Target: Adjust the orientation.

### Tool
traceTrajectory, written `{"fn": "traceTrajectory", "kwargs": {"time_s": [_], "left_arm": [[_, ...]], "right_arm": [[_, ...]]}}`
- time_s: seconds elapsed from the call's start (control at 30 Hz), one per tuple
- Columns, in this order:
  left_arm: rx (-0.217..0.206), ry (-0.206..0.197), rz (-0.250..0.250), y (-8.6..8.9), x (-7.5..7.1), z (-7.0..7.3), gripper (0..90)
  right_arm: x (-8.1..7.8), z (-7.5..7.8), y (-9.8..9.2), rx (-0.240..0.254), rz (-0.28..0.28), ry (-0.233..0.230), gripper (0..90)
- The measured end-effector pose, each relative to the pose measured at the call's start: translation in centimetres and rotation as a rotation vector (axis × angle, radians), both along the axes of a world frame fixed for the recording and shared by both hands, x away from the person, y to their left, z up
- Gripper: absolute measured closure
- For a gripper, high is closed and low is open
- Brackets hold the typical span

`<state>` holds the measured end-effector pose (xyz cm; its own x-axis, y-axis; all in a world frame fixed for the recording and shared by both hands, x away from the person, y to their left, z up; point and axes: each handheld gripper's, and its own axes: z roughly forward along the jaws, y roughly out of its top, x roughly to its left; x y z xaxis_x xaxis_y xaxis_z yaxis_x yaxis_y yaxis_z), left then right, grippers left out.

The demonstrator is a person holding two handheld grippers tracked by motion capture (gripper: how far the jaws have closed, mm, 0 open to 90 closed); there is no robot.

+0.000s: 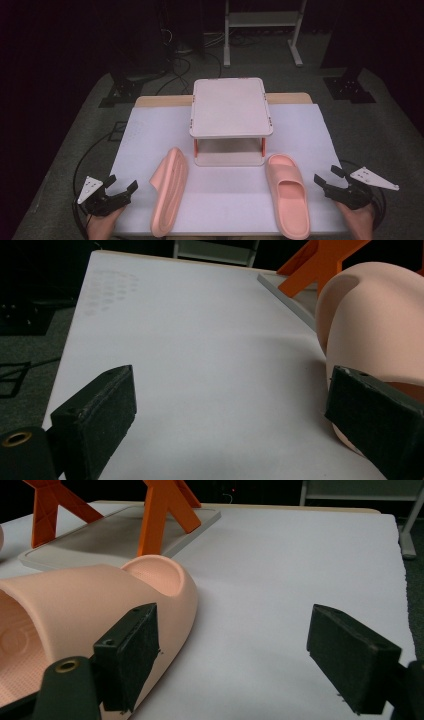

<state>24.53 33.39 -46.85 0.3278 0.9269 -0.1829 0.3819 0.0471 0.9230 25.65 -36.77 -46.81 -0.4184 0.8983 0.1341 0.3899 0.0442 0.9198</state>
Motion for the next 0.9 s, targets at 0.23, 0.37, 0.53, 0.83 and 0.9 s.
{"fn": "traceTrajectory", "kwargs": {"time_s": [0.23, 0.37, 0.53, 0.83, 0.9], "left_arm": [[-0.004, -0.002, -0.008, 0.1, -0.2, -0.1, 5.9], [-0.005, -0.002, -0.014, 0.2, -0.4, -0.2, 5.9], [-0.005, -0.002, -0.03, -0.2, -0.8, -0.2, 5.9], [0.035, 0.005, -0.057, -1.3, -1.3, -0.2, 5.9], [0.039, 0.008, -0.062, -1.4, -1.2, -0.2, 5.9]], "right_arm": [[0.2, 0.0, 0.0, 0.0, 0.001, -0.001, 19.9], [0.0, 0.1, 0.1, 0.008, -0.003, -0.003, 19.8], [-0.2, 0.4, 0.4, 0.004, -0.003, -0.014, 19.6], [-0.3, 0.5, 0.2, 0.021, -0.006, -0.027, 19.1], [-0.3, 0.5, 0.1, 0.019, -0.005, -0.03, 19.1]]}}
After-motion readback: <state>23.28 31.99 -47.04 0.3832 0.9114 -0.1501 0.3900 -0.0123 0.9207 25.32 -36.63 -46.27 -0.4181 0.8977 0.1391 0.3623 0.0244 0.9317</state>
